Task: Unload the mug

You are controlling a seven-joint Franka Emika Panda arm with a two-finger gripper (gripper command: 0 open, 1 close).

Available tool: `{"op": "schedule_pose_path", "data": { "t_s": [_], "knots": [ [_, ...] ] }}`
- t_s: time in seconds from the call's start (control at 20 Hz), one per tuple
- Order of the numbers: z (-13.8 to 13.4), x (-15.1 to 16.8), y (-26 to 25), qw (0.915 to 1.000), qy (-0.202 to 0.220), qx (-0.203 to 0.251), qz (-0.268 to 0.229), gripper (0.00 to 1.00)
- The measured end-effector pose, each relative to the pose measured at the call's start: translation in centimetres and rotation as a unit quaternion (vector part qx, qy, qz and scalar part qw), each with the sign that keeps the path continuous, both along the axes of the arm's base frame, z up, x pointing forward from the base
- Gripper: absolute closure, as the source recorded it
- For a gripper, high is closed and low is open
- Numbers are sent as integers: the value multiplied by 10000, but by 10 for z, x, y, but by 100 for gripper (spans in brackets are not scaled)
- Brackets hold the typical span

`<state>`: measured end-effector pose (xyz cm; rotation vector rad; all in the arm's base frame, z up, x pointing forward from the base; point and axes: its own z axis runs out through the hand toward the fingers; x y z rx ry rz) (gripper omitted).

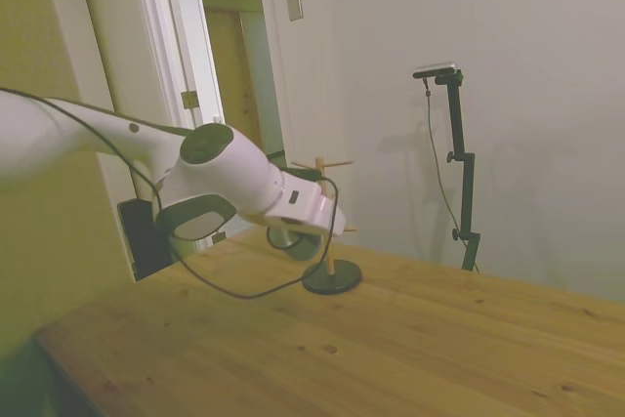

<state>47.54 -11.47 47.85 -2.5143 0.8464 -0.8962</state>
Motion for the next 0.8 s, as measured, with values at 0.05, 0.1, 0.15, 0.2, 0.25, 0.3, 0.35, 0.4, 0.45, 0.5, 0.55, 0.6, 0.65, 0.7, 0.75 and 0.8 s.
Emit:
{"op": "schedule_pose_path", "data": {
  "t_s": [0.05,0.1,0.15,0.2,0.25,0.3,0.35,0.4,0.45,0.5,0.55,0.6,0.65,0.7,0.75,0.8],
  "knots": [
    [-4,-11,4,9999,104,-46,27,100],
    [-6,-19,8,9998,185,-73,39,100],
    [-7,-24,12,9996,268,-89,27,100],
    [-9,-28,15,9992,383,-91,0,100],
    [-12,-29,18,9986,518,-93,-34,100],
    [-17,-30,19,9976,679,-94,-70,100],
    [-22,-29,20,9962,852,-104,-114,100],
    [-27,-29,20,9946,1017,-110,-148,100],
    [-31,-28,21,9929,1172,-111,-158,100],
    [-34,-26,22,9912,1307,-111,-160,100],
    [-36,-24,23,9895,1432,-99,-159,100],
    [-39,-22,25,9875,1565,-97,-154,100],
    [-41,-20,26,9851,1709,-85,-165,100],
    [-43,-18,26,9826,1843,-83,-197,100],
    [-46,-15,25,9804,1952,-77,-243,100],
    [-49,-11,24,9780,2064,-86,-287,100]
  ]
}}
